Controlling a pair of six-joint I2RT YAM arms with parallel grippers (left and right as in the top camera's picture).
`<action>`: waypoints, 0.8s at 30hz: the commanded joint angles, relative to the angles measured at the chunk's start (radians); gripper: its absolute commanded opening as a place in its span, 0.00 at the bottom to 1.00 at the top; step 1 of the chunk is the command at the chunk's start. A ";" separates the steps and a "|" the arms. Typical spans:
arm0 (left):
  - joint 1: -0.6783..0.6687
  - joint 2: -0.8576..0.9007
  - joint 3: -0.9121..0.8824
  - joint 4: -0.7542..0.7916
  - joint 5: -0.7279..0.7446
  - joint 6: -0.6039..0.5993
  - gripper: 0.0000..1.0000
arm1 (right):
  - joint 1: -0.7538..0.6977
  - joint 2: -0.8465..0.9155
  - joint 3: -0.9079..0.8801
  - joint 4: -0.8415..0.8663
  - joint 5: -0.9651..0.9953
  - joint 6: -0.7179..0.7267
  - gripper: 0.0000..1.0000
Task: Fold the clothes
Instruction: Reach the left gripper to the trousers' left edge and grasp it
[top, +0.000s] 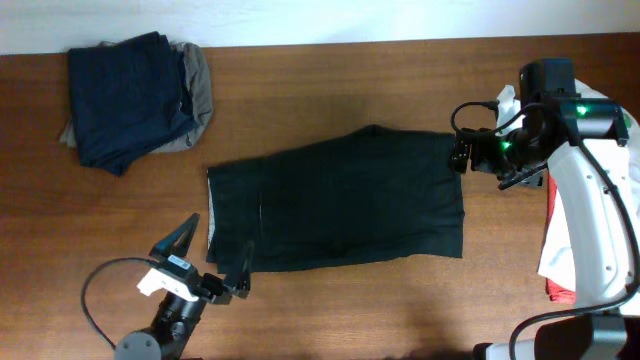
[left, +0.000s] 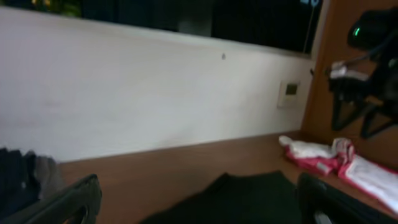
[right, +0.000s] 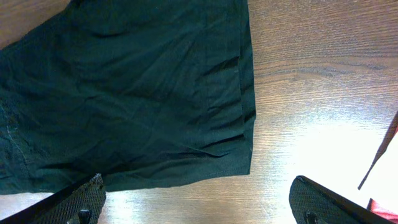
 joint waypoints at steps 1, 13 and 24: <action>-0.003 0.174 0.254 -0.170 -0.017 0.078 0.99 | -0.004 0.001 0.009 0.001 0.012 0.008 0.98; -0.003 1.043 0.971 -0.945 -0.195 0.228 0.99 | -0.004 0.001 0.009 0.001 0.012 0.008 0.98; -0.003 1.384 0.971 -1.082 -0.452 0.077 0.99 | -0.004 0.001 0.009 0.001 0.012 0.008 0.98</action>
